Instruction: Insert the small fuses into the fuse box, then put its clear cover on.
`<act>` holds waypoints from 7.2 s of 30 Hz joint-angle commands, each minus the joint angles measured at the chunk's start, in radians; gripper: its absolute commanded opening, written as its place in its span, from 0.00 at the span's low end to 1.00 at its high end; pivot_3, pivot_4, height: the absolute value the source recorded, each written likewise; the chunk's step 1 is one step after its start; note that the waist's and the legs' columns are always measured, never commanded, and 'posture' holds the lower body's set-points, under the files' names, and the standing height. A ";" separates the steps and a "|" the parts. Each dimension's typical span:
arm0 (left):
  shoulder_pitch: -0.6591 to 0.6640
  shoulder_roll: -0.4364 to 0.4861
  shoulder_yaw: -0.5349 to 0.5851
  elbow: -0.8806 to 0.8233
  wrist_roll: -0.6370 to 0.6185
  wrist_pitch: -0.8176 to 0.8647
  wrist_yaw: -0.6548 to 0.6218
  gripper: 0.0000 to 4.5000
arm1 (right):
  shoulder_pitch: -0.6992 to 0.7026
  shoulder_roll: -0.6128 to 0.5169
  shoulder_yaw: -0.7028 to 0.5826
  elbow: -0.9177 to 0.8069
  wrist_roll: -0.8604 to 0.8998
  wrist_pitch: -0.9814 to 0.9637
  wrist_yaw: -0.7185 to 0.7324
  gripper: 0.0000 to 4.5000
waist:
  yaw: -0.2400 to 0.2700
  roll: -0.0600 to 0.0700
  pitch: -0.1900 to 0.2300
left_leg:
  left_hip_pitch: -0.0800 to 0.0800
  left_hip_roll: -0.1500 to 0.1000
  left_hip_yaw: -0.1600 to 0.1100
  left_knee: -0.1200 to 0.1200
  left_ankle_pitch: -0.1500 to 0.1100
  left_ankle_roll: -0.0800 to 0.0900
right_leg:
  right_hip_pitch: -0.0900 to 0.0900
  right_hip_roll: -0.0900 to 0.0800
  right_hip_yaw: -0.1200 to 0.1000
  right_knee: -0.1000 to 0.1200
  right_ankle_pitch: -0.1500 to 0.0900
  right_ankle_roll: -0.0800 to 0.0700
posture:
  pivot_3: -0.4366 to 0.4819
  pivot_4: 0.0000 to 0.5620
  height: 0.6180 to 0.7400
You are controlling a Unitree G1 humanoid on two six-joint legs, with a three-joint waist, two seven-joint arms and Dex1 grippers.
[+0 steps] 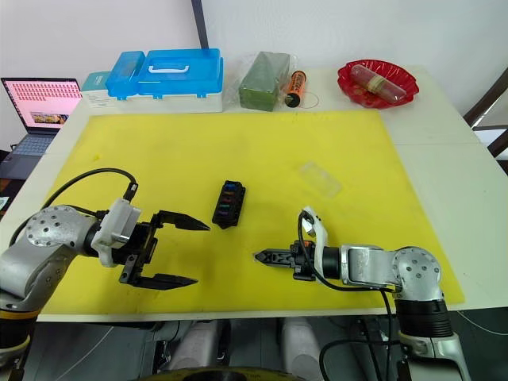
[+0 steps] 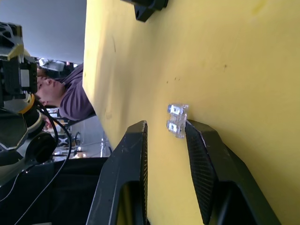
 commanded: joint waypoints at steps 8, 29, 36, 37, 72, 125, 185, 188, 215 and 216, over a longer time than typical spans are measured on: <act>0.012 -0.006 0.008 -0.040 -0.017 -0.002 0.023 1.00 | 0.020 -0.028 0.126 0.000 0.026 -0.080 -0.037 0.00 | 0.001 -0.003 -0.002 | 0.000 0.001 0.000 0.000 0.000 0.000 | 0.000 0.001 0.000 0.000 0.000 0.000 | 0.48 0.27 1.00; 0.004 -0.017 -0.014 0.016 0.013 -0.071 -0.027 1.00 | -0.624 -0.316 0.464 0.194 -0.565 0.081 0.814 0.00 | 0.008 0.000 0.000 | -0.002 0.000 0.002 0.000 -0.001 0.002 | -0.002 -0.001 0.000 -0.002 -0.001 -0.001 | 0.48 0.27 1.00; 0.033 -0.012 -0.001 -0.001 0.021 -0.074 0.001 1.00 | -0.767 -0.282 0.680 0.378 -0.889 -0.067 1.202 0.00 | 0.003 0.000 0.000 | -0.001 0.000 0.004 0.001 -0.001 0.002 | -0.002 -0.002 0.001 -0.002 -0.001 -0.001 | 0.48 0.27 1.00; 0.039 -0.012 0.000 -0.008 0.020 -0.071 0.007 1.00 | -0.773 -0.274 0.680 0.391 -0.911 -0.073 1.234 0.00 | 0.004 0.000 0.000 | -0.001 0.000 0.004 0.001 -0.001 0.002 | -0.002 -0.002 0.001 -0.002 0.000 0.000 | 0.48 0.27 1.00; 0.040 -0.020 -0.013 -0.015 0.011 -0.067 0.014 1.00 | -0.213 0.001 -0.237 0.229 -0.341 0.226 0.306 0.18 | 0.005 0.000 0.000 | 0.000 -0.001 0.003 0.001 -0.001 0.002 | -0.001 -0.002 0.001 0.000 0.001 0.002 | 0.48 0.27 1.00; 0.027 -0.017 -0.015 -0.012 0.013 -0.055 0.016 1.00 | -0.286 0.076 -0.180 0.281 -0.474 0.226 0.305 0.01 | -0.024 -0.001 -0.001 | 0.001 0.001 0.003 0.001 -0.001 0.002 | 0.000 0.000 0.001 0.000 0.002 0.002 | 0.48 0.27 1.00; -0.372 -0.227 -0.048 0.640 0.232 -0.160 0.081 1.00 | -0.915 0.059 0.621 0.295 -1.549 -0.509 1.091 0.01 | -0.021 0.002 0.002 | -0.002 -0.002 0.000 0.000 -0.001 0.001 | -0.004 -0.004 -0.001 0.002 0.002 0.003 | 0.48 0.27 1.00; -0.375 -0.232 -0.049 0.639 0.234 -0.160 0.083 1.00 | -0.910 0.073 0.619 0.318 -1.574 -0.523 1.093 0.01 | -0.021 0.002 0.002 | -0.002 -0.002 0.000 0.000 -0.001 0.001 | -0.004 -0.004 -0.001 0.002 0.002 0.003 | 0.48 0.27 1.00; -0.391 -0.229 -0.041 0.649 0.241 -0.163 0.089 1.00 | -0.901 0.093 0.597 0.392 -1.658 -0.577 1.148 0.01 | -0.021 0.002 0.002 | -0.002 -0.002 0.000 0.000 0.000 0.001 | -0.004 -0.004 -0.001 0.002 0.002 0.003 | 0.48 0.27 1.00; -0.392 -0.230 -0.041 0.649 0.241 -0.163 0.089 1.00 | -0.898 0.093 0.599 0.393 -1.662 -0.581 1.150 0.01 | -0.021 0.002 0.002 | -0.002 -0.002 0.000 0.000 0.000 0.001 | -0.004 -0.004 -0.001 0.002 0.002 0.003 | 0.48 0.27 1.00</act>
